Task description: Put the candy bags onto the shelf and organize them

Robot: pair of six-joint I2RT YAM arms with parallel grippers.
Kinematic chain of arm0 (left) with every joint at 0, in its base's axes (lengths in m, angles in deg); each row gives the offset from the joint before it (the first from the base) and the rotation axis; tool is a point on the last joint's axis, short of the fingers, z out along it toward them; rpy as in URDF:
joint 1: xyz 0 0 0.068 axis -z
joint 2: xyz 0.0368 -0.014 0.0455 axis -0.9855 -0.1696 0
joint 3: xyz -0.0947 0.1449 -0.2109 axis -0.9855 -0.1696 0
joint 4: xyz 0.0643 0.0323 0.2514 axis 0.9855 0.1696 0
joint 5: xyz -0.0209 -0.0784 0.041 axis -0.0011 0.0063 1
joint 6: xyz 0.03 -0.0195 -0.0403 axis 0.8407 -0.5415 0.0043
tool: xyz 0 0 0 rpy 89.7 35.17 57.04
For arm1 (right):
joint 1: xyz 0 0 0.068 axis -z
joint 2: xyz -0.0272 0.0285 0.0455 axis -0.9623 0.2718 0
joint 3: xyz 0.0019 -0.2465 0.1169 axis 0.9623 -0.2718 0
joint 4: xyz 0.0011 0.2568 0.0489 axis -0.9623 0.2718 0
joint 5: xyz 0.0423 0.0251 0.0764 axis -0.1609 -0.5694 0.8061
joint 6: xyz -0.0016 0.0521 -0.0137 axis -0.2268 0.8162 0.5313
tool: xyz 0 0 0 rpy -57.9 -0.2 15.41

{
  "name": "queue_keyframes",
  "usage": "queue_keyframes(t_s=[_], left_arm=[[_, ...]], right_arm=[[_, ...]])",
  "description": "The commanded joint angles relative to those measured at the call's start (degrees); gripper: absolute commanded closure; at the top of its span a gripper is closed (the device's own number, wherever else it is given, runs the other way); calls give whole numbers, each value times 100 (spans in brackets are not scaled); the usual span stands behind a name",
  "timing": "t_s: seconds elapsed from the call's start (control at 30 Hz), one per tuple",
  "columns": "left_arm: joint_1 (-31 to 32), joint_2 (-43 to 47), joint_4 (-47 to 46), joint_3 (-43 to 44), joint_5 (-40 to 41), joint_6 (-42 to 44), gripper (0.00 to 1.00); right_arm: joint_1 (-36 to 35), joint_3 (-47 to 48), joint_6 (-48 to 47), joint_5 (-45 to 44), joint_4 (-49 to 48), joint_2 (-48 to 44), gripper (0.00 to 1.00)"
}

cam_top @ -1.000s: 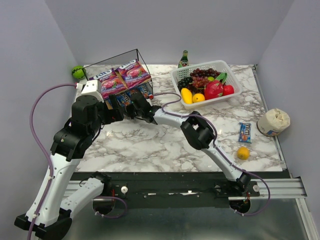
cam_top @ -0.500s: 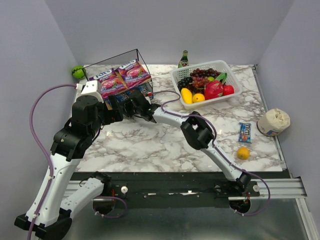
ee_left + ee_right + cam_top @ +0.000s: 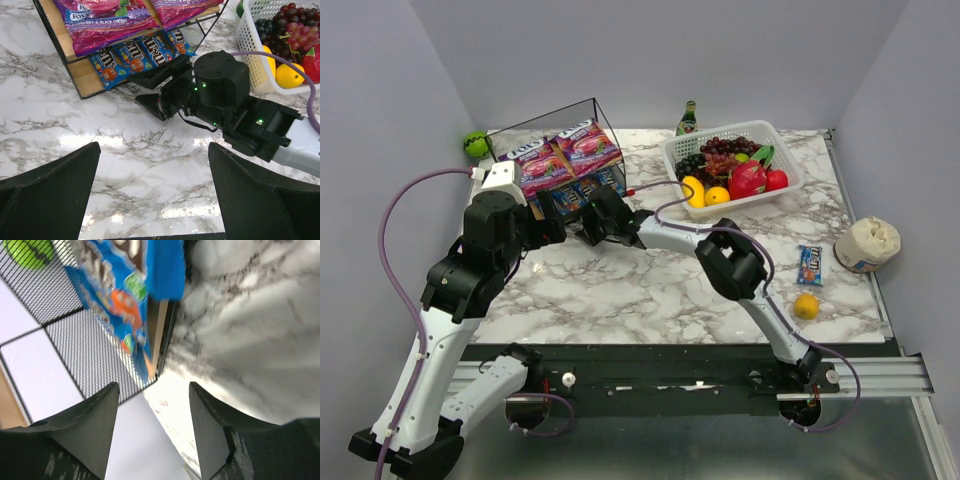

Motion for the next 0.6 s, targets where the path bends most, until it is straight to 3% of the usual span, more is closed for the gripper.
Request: queue_keyframes(t_s=[0.0, 0.23, 0.3, 0.4, 0.43, 0.57], left_arm=[[-27, 77, -1, -37, 74, 25, 1], [-27, 103, -54, -107, -66, 34, 1], [-27, 104, -80, -133, -119, 25, 1], [-27, 112, -116, -203, -163, 25, 1], [-27, 112, -133, -238, -189, 25, 1], [-36, 86, -221, -335, -260, 16, 1]], right_arm=[[-42, -645, -522, -252, 33, -851, 33], [195, -2895, -1129, -1149, 42, -2748, 30], [475, -3466, -1758, -1447, 138, -3539, 30], [975, -4039, -2666, -2165, 1092, -4427, 30], [1126, -4144, -2738, -2378, 1827, -4647, 30], [2057, -4977, -2993, -3003, 2783, -5675, 30]])
